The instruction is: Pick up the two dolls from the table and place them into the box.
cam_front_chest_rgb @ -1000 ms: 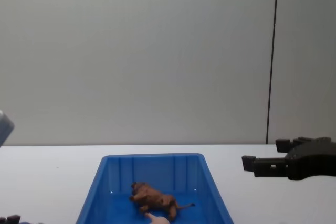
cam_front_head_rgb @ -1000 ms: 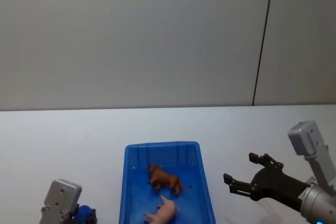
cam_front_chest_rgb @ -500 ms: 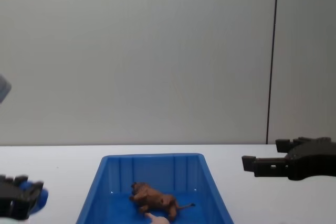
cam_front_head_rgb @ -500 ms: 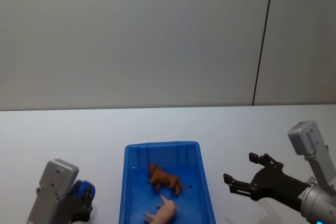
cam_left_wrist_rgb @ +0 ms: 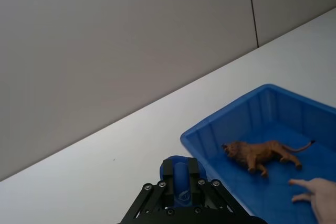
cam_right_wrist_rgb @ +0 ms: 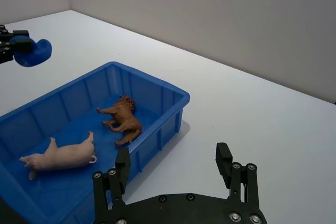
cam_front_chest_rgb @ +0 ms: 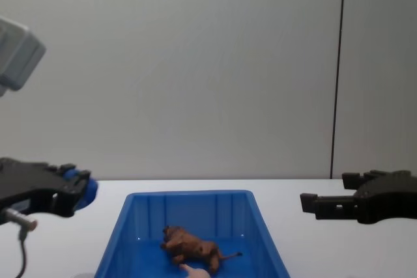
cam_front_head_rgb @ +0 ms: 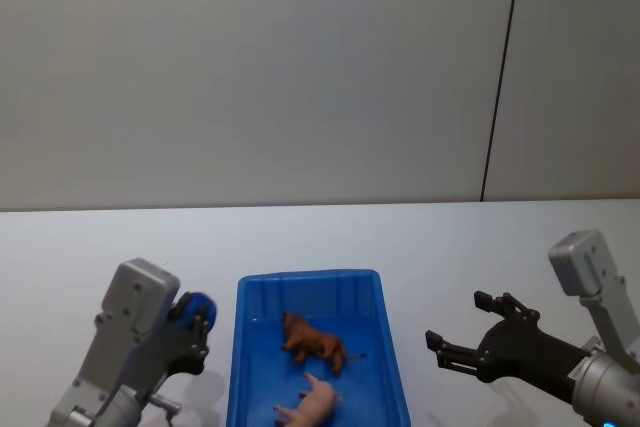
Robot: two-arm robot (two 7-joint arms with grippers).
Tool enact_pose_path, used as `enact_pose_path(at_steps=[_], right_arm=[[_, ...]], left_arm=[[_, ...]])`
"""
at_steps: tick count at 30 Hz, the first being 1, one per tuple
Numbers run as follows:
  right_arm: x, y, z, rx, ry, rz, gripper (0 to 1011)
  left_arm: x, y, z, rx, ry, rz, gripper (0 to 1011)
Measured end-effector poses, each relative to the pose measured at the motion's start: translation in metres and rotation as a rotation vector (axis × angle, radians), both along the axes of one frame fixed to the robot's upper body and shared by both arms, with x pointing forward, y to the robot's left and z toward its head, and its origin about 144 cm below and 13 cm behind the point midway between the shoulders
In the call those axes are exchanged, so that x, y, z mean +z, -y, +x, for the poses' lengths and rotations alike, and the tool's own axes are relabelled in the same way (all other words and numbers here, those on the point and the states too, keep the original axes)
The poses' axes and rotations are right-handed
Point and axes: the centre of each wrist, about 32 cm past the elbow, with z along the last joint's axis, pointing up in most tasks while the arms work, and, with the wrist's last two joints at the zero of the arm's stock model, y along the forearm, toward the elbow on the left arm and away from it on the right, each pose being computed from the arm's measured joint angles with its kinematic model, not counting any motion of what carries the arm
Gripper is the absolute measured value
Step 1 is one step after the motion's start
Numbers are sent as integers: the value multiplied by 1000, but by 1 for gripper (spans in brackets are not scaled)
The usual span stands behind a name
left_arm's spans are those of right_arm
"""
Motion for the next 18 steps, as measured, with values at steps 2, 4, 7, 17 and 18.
enact_pose_path(at_steps=[2, 4, 7, 17, 18], right_arm=[[0, 0, 0, 0, 0, 0, 1001], [0, 0, 0, 0, 0, 0, 1001], [0, 0, 0, 0, 0, 0, 1001], [0, 0, 0, 0, 0, 0, 1001], [0, 0, 0, 0, 0, 0, 1001]], left_arm=[[1, 2, 2, -14, 7, 0, 149], [3, 5, 4, -31, 15, -2, 149], [5, 12, 10, -72, 29, -11, 149], [6, 31, 21, -176, 58, -37, 148], [6, 31, 21, -182, 60, -39, 148]])
